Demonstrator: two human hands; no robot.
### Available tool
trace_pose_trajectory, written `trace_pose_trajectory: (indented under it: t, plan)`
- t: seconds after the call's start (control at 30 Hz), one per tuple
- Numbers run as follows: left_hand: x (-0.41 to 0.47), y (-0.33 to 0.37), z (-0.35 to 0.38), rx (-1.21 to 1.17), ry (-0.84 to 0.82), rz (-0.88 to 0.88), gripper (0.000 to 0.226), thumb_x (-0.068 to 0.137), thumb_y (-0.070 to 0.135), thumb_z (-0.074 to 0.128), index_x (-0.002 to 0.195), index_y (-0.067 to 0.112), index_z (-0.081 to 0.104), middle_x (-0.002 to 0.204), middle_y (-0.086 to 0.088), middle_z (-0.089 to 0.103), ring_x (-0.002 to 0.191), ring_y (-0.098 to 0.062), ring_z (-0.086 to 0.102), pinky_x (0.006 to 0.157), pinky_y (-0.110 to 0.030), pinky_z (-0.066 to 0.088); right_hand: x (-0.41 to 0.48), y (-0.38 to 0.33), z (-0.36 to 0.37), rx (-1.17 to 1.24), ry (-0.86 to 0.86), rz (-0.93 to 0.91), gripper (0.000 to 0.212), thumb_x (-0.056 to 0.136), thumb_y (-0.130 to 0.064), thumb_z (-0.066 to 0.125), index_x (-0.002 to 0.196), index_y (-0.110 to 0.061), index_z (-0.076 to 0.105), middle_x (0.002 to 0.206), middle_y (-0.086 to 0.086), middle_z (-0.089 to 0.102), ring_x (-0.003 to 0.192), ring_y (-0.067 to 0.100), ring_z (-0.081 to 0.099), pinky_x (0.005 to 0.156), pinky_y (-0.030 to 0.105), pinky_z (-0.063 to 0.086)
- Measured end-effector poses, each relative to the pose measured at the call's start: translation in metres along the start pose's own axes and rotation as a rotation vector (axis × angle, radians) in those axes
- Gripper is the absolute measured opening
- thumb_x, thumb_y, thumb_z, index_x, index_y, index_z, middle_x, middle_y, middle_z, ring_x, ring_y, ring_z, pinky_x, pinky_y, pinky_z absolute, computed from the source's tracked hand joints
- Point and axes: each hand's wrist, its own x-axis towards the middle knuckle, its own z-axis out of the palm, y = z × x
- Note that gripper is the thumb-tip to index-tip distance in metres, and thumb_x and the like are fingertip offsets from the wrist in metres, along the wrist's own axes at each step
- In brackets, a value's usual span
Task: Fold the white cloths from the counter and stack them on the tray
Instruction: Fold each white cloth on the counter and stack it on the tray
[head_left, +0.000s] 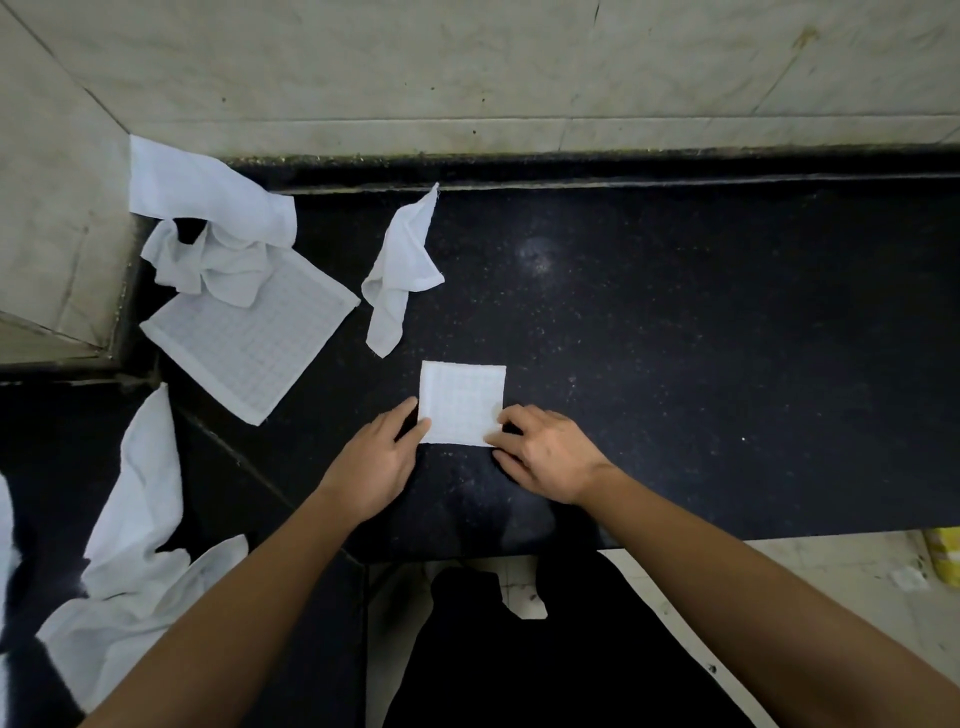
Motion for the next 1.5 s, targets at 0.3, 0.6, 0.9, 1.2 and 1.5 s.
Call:
trace_pose_trajectory:
  t: [0.3,0.6,0.9,1.2,1.5]
  plan:
    - [0.049,0.01,-0.007,0.155,-0.119,0.009,0.062,0.104,0.042,0.019,0.156,0.007,0.018,0.165,-0.009,0.007,0.153,-0.022,0.006,0.119,-0.051,0.023,0.04,0.0,-0.007,-0.077,-0.24,0.177,0.079,0.103,-0.06,0.013,0.158,-0.008,-0.008,0.165,0.01,-0.019,0.152,0.026,-0.018,0.124,0.047,-0.006]
    - [0.058,-0.01,0.003,0.169,-0.307,0.057,0.074,0.096,0.057,-0.004,0.154,0.012,-0.012,0.164,-0.005,-0.018,0.15,-0.019,-0.018,0.122,-0.051,0.002,0.049,0.0,0.013,-0.086,-0.456,0.213,0.084,0.097,-0.068,0.003,0.149,-0.011,-0.029,0.16,0.006,-0.034,0.148,0.023,-0.029,0.123,0.05,-0.011]
    - [0.059,-0.002,-0.008,0.145,-0.351,0.03,0.074,0.097,0.057,-0.002,0.156,0.013,-0.007,0.164,-0.005,-0.016,0.151,-0.019,-0.017,0.122,-0.051,0.008,0.051,0.0,0.004,0.02,-0.479,0.216,0.087,0.098,-0.069,0.012,0.155,-0.013,-0.019,0.162,0.007,-0.029,0.15,0.023,-0.026,0.123,0.051,-0.008]
    - [0.103,-0.008,-0.035,-0.017,-0.294,-0.262,0.055,0.1,0.028,0.051,0.15,0.016,0.033,0.16,-0.014,0.019,0.149,-0.03,0.01,0.117,-0.051,0.025,0.091,0.018,-0.032,0.2,-0.245,0.592,0.05,0.091,-0.043,0.062,0.135,-0.022,0.051,0.133,0.009,0.041,0.125,0.029,0.04,0.109,0.043,0.031]
    - [0.084,-0.004,-0.055,-0.441,-0.191,-0.388,0.019,0.085,0.015,0.066,0.082,0.025,0.05,0.089,0.003,0.061,0.09,-0.022,0.059,0.075,-0.038,0.049,0.071,0.015,-0.047,0.743,-0.217,0.744,0.015,0.088,-0.025,0.074,0.088,-0.024,0.059,0.086,-0.009,0.058,0.083,0.012,0.057,0.069,0.021,0.043]
